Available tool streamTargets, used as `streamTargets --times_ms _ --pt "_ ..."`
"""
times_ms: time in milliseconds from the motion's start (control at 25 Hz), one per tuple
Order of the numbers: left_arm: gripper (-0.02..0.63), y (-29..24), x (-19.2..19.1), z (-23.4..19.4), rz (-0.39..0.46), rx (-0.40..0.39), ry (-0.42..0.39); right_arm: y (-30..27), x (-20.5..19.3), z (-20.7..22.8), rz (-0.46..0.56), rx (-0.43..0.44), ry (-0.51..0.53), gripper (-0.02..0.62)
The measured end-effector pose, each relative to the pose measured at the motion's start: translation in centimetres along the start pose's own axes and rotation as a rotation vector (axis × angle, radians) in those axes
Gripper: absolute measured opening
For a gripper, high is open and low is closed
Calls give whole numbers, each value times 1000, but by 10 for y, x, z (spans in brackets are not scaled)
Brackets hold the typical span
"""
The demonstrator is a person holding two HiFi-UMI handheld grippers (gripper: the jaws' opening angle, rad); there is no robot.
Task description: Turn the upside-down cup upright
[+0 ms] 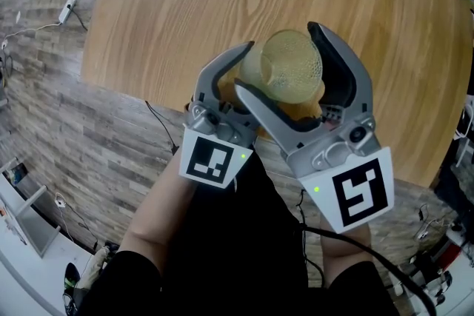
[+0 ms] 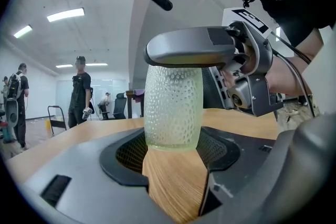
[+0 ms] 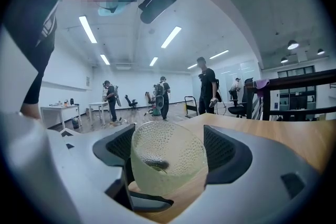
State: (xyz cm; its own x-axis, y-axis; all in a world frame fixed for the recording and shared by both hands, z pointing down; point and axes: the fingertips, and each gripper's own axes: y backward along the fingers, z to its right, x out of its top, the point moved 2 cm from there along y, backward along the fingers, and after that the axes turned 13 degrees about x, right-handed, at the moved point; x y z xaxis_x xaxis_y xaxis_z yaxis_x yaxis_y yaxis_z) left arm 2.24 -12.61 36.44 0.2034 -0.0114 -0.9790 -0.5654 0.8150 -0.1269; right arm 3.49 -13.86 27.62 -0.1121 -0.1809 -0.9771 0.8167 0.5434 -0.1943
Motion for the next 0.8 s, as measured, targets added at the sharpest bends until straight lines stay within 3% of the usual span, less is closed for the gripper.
streamTargets --times_ms 360,800 --pt "295 1 1 3 -13 13 8 10 3 -1 -21 -51 88 367" --pt "293 13 -4 -2 -14 18 -4 18 -2 12 1 -127 41 365"
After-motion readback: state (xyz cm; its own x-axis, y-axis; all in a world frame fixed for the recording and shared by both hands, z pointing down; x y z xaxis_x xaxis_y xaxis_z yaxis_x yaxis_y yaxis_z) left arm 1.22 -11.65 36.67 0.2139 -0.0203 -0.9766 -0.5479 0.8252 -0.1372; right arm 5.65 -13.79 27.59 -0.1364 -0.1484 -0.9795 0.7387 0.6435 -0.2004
